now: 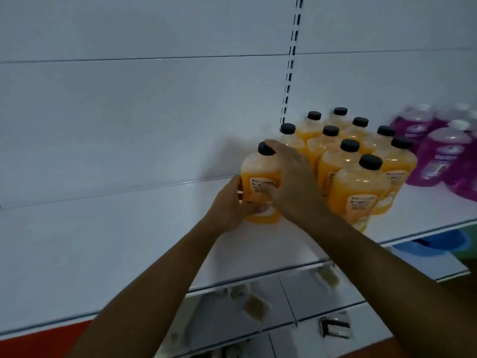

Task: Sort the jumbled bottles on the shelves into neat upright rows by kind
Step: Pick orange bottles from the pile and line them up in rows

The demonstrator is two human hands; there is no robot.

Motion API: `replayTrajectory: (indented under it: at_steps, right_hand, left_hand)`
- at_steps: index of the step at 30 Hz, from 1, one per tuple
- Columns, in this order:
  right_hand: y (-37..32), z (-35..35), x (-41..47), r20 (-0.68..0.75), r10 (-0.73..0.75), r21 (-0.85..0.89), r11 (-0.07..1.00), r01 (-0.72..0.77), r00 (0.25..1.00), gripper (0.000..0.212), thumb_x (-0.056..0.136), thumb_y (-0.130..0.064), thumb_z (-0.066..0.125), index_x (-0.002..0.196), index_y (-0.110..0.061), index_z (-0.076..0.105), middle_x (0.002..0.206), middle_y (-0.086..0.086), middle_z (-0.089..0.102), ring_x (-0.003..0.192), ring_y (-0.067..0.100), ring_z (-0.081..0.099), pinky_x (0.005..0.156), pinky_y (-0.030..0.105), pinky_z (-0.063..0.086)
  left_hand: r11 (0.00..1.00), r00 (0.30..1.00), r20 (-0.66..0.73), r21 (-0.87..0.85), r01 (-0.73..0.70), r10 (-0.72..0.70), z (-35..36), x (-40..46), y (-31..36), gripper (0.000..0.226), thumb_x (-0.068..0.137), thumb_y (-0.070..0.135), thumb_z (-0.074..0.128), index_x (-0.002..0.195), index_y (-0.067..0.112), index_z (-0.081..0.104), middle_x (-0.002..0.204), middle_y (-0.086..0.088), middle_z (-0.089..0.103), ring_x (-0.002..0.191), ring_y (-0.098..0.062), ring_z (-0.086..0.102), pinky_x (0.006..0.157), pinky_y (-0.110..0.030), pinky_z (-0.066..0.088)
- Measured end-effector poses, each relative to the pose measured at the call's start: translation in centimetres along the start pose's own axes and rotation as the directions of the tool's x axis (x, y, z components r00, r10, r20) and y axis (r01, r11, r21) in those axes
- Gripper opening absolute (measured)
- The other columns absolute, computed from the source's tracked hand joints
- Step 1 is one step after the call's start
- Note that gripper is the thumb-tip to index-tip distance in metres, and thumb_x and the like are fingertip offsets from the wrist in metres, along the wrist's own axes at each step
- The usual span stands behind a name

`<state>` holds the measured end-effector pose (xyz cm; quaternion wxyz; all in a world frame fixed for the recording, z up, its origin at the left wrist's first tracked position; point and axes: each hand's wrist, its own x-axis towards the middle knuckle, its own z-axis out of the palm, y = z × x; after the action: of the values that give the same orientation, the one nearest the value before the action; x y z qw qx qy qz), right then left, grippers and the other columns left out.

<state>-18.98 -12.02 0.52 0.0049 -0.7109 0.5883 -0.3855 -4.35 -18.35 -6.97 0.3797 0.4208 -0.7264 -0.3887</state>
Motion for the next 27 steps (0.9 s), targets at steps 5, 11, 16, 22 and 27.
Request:
replayTrajectory:
  at_steps: [5,11,16,22,27]
  right_hand:
    - [-4.5,4.3,1.7,0.085,-0.027,0.064,0.998,0.022,0.996,0.083,0.073,-0.006,0.075,0.140,-0.033,0.033,0.136,-0.001,0.046,0.119,0.022,0.047,0.097,0.038,0.047]
    - [-11.6,11.5,4.8,0.173,-0.189,0.182,0.971,0.157,0.967,0.078,0.074,-0.015,0.077,0.135,-0.038,0.034,0.128,-0.003,0.048,0.102,0.018,0.054,0.083,0.032,0.050]
    - [-18.0,18.0,6.9,0.212,-0.345,0.341,0.903,0.262,0.914,0.078,0.073,-0.009,0.075,0.136,-0.034,0.037,0.130,-0.006,0.049,0.100,0.004,0.044,0.078,0.014,0.035]
    - [-24.6,23.8,9.5,0.223,-0.442,0.447,0.839,0.311,0.869,0.084,0.071,-0.014,0.079,0.141,-0.029,0.036,0.133,-0.001,0.054,0.112,0.018,0.051,0.090,0.028,0.044]
    - [-27.6,27.3,10.3,0.161,-0.487,0.431,0.817,0.383,0.858,0.078,0.073,-0.015,0.076,0.141,-0.027,0.039,0.128,0.005,0.055,0.111,0.023,0.052,0.093,0.038,0.047]
  left_hand:
    - [0.999,0.996,-0.076,-0.026,0.045,-0.047,-5.8,-2.2,-2.7,0.056,0.075,0.034,0.081,0.122,0.028,0.052,0.115,0.010,0.063,0.102,-0.012,0.063,0.083,-0.035,0.058]
    - [0.986,0.957,-0.243,-0.078,0.144,-0.159,-15.4,-6.3,-6.7,0.056,0.077,0.033,0.079,0.126,0.024,0.053,0.118,0.009,0.065,0.107,-0.012,0.063,0.089,-0.039,0.056]
    - [0.979,0.881,-0.432,-0.141,0.145,-0.192,-22.6,-10.6,-8.5,0.045,0.080,0.019,0.077,0.119,0.018,0.055,0.110,0.005,0.066,0.099,-0.016,0.065,0.078,-0.030,0.058]
    - [0.981,0.831,-0.522,-0.115,0.156,-0.193,-29.7,-14.1,-9.8,0.046,0.085,0.029,0.071,0.127,0.023,0.055,0.118,0.006,0.066,0.103,-0.015,0.064,0.076,-0.025,0.057]
    - [0.984,0.816,-0.551,-0.079,0.157,-0.174,-33.9,-14.5,-11.6,0.043,0.088,0.023,0.068,0.129,0.021,0.054,0.117,0.011,0.065,0.104,-0.011,0.065,0.074,-0.017,0.054]
